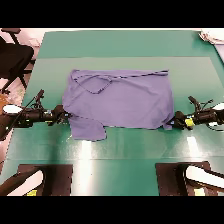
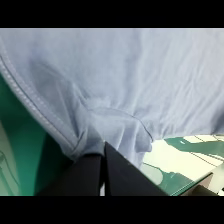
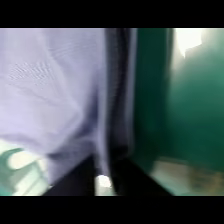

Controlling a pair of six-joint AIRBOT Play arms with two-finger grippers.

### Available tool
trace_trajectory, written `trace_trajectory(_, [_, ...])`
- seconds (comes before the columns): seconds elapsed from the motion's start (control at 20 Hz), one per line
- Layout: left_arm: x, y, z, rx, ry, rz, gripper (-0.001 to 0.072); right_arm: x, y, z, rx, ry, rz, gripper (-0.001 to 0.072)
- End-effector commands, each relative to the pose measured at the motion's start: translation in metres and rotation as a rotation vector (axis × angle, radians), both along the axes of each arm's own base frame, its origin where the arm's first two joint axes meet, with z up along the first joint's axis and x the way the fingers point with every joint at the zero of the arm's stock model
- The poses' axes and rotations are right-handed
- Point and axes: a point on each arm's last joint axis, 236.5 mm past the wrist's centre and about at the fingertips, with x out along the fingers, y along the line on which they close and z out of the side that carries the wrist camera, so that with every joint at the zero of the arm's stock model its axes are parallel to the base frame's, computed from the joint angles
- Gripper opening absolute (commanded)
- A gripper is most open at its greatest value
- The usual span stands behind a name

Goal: Fold the shirts.

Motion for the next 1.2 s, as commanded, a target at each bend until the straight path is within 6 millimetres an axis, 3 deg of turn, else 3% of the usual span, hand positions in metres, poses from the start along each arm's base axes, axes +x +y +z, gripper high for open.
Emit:
trace_trajectory(0.0, [-0.001, -0.001, 0.001, -0.003, 0.001, -0.004, 0.0024, -0.001, -0.002, 0.009, -0.052, -0.033, 0.042, 0.0069])
trace_trajectory(0.05, [-0.001, -0.001, 0.001, -0.004, 0.001, -0.004, 0.0024, 0.001, -0.003, 0.015, -0.063, -0.058, 0.042, 0.0019])
trace_trajectory(0.2, [0.004, -0.008, 0.014, -0.037, -0.043, -0.027, 0.0023, 0.005, -0.003, 0.037, -0.089, -0.123, 0.032, 0.002])
trace_trajectory(0.35, [0.015, -0.024, 0.063, -0.102, -0.19, -0.138, 0.0022, 0.013, -0.001, 0.066, -0.113, -0.232, 0.016, 0.0021])
trace_trajectory(0.45, [0.026, -0.024, 0.112, -0.078, -0.324, -0.179, 0.0022, 0.027, -0.005, 0.1, -0.154, -0.343, 0.002, 0.002])
trace_trajectory(0.55, [0.035, -0.022, 0.169, -0.028, -0.492, -0.183, 0.0022, 0.05, -0.007, 0.154, -0.189, -0.519, -0.022, 0.002])
trace_trajectory(0.65, [0.031, -0.022, 0.235, 0.008, -0.647, -0.175, 0.0022, 0.07, -0.008, 0.225, -0.236, -0.734, -0.053, 0.002])
trace_trajectory(0.75, [0.018, -0.024, 0.297, 0.033, -0.787, -0.166, 0.0022, 0.073, -0.011, 0.299, -0.317, -0.926, -0.06, 0.002])
trace_trajectory(1.0, [-0.04, -0.024, 0.451, 0.184, -1.223, -0.112, 0.0022, 0.037, -0.002, 0.453, -0.498, -1.345, -0.097, 0.002])
trace_trajectory(1.15, [-0.087, -0.014, 0.525, 0.32, -1.437, -0.018, 0.0022, 0.005, 0.009, 0.526, -0.577, -1.539, -0.114, 0.002])
